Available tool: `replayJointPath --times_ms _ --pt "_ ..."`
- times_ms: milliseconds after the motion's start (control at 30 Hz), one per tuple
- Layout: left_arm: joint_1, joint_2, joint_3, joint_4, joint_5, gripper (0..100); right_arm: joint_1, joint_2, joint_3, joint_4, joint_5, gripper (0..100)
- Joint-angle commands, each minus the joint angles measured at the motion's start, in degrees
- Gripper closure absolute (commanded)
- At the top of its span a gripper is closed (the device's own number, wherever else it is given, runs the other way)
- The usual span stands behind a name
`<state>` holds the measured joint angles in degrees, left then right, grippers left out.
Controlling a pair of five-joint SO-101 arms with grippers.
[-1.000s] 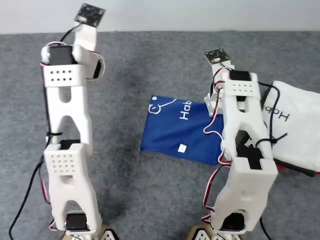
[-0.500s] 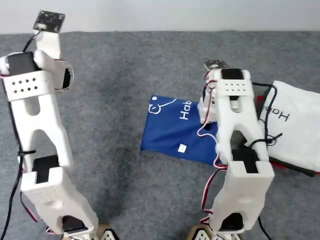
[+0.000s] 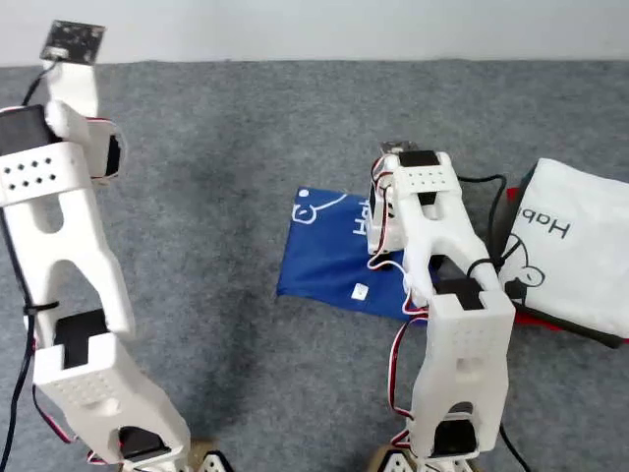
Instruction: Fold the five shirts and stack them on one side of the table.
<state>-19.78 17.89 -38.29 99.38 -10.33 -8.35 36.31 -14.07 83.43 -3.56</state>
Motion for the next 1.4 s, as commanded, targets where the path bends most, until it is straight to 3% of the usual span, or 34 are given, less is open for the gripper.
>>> replayJointPath --times_ms 0,33,233,567,700,900,1067,1133,1267,1367 --pt "-1.1 -3.3 -0.2 1.2 0.1 99 -0.4 0.7 -0.4 -0.4 5.1 93.1" --pt "-1.1 -3.3 -0.2 1.2 0.1 99 -0.1 0.3 -0.4 -0.6 7.0 98.7" --pt "-0.7 -3.1 -0.2 1.2 0.1 99 4.4 -1.7 -0.4 -1.5 18.5 98.8" --pt "-0.8 -3.1 -0.2 1.2 0.1 99 11.9 -2.0 -6.9 -5.8 57.2 98.8" --pt "-0.7 -3.1 -0.2 1.2 0.1 99 11.3 0.8 -15.3 -10.4 68.4 98.8" --pt "-0.9 -3.1 -0.2 1.2 0.0 99 6.3 5.8 -23.3 -12.3 79.2 98.9" --pt "-0.8 -3.1 -0.2 1.2 0.0 99 3.1 9.2 -26.7 -12.3 79.2 98.2" --pt "-0.9 -3.1 -0.2 1.2 0.0 99 3.1 10.1 -28.1 -12.2 77.0 93.5" --pt "-0.9 -3.2 -0.2 1.2 -1.6 99 4.5 10.5 -34.0 -12.0 60.0 78.3" --pt "-1.0 -3.4 -0.2 1.2 -3.1 99 5.1 10.3 -37.9 -10.1 43.4 73.8"
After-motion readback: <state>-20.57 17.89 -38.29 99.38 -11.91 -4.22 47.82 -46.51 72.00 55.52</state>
